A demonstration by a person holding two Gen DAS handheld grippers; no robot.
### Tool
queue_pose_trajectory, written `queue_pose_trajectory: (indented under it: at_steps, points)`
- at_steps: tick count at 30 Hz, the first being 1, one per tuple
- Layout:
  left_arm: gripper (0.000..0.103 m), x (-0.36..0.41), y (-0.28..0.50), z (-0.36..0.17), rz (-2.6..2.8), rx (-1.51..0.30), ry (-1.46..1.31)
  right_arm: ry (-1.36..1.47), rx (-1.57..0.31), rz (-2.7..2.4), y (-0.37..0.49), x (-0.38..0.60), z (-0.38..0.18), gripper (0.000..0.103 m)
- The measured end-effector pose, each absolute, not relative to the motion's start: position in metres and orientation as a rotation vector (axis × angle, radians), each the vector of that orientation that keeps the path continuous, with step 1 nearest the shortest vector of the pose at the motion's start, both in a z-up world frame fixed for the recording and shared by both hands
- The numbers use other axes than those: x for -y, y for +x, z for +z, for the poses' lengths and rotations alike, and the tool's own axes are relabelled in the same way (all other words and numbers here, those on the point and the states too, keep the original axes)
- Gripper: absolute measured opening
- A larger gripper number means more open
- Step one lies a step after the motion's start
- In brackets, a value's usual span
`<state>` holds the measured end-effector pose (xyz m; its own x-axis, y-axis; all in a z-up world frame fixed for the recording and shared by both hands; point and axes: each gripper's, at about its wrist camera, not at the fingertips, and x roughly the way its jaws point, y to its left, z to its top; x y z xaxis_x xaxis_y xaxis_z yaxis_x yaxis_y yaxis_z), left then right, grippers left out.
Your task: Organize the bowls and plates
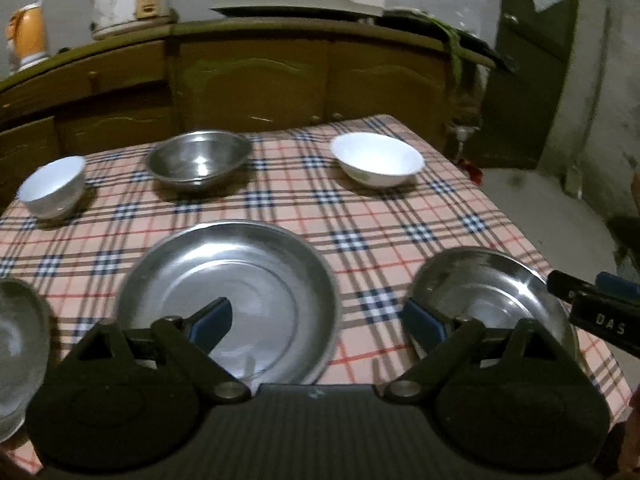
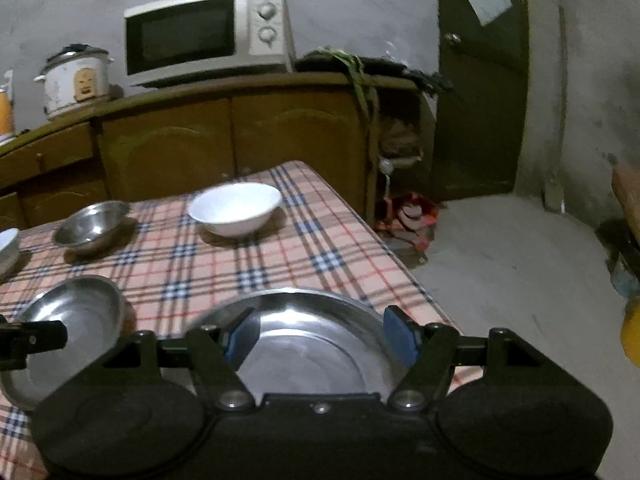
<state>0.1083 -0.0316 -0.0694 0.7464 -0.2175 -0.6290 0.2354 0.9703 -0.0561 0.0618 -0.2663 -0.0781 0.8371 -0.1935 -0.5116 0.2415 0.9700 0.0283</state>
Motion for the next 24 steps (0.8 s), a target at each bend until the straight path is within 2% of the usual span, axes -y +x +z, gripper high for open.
queue_pose_trajectory:
  at_steps: [24]
  points:
    - [0.094,0.106,0.143,-0.117,-0.394,-0.781,0.147,0.220,-0.691,-0.300,0.079,0.330,-0.132,0.081]
